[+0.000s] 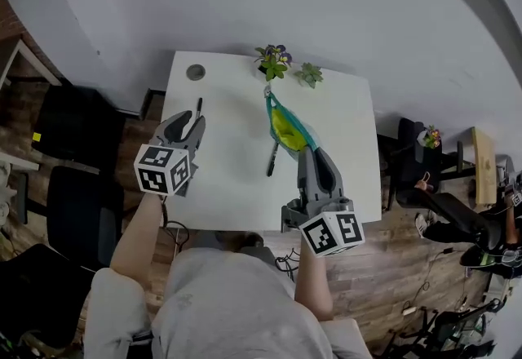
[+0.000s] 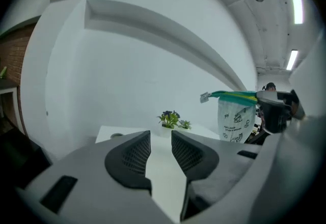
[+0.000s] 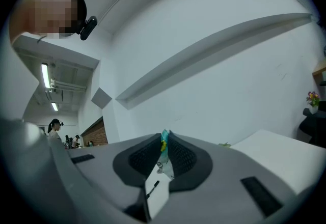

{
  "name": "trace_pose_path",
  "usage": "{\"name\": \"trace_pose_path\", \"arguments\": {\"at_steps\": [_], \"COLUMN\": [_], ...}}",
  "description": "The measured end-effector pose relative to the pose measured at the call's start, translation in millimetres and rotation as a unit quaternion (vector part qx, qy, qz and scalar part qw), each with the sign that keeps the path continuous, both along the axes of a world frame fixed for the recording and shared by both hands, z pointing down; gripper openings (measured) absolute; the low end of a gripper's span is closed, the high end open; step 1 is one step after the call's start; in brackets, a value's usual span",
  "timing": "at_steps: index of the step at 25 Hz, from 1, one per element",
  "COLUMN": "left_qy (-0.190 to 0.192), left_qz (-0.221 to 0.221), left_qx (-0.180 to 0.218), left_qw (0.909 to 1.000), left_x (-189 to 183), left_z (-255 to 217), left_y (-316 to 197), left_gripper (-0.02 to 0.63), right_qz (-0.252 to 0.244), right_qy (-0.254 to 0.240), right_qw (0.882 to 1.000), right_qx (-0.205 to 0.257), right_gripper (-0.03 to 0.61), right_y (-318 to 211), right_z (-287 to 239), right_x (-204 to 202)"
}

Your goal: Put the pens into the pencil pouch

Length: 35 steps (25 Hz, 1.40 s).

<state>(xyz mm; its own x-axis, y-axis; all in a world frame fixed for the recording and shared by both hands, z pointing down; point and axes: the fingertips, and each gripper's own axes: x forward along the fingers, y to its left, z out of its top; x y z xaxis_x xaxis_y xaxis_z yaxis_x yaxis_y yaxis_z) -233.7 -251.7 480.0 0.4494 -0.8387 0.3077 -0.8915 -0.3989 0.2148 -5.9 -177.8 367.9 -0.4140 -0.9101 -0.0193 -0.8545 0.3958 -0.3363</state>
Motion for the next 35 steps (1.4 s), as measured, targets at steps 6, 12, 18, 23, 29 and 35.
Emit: {"name": "trace_pose_path", "arguments": {"at_steps": [6, 12, 18, 23, 29, 35], "left_qy": [-0.039, -0.071, -0.116, -0.17, -0.203, -0.161], "left_qz": [0.014, 0.01, 0.009, 0.018, 0.034, 0.043], "left_qx": [-0.092, -0.178, -0.233, -0.264, -0.291, -0.287], "left_qw": [0.9949, 0.9815, 0.9656, 0.9494, 0.9342, 0.9433], "left_x": [-10, -19, -21, -22, -22, -18], "left_z": [65, 120, 152, 170, 190, 183], "left_y": [-42, -76, -98, -110, -105, -97], "left_gripper": [0.107, 0.128, 0.135, 0.135, 0.125, 0.061], "right_qz": [0.036, 0.066, 0.092, 0.104, 0.107, 0.098], "right_qy": [0.002, 0.011, 0.017, 0.018, 0.02, 0.021], "right_qw": [0.999, 0.998, 0.995, 0.994, 0.993, 0.994], "right_qx": [-0.01, -0.02, -0.029, -0.035, -0.04, -0.04], "right_gripper": [0.055, 0.055, 0.055, 0.055, 0.055, 0.055], "right_y": [-2, 5, 10, 15, 14, 13], "right_z": [6, 8, 9, 12, 17, 17], "right_x": [-7, -9, -3, 0, 0, -4]}}
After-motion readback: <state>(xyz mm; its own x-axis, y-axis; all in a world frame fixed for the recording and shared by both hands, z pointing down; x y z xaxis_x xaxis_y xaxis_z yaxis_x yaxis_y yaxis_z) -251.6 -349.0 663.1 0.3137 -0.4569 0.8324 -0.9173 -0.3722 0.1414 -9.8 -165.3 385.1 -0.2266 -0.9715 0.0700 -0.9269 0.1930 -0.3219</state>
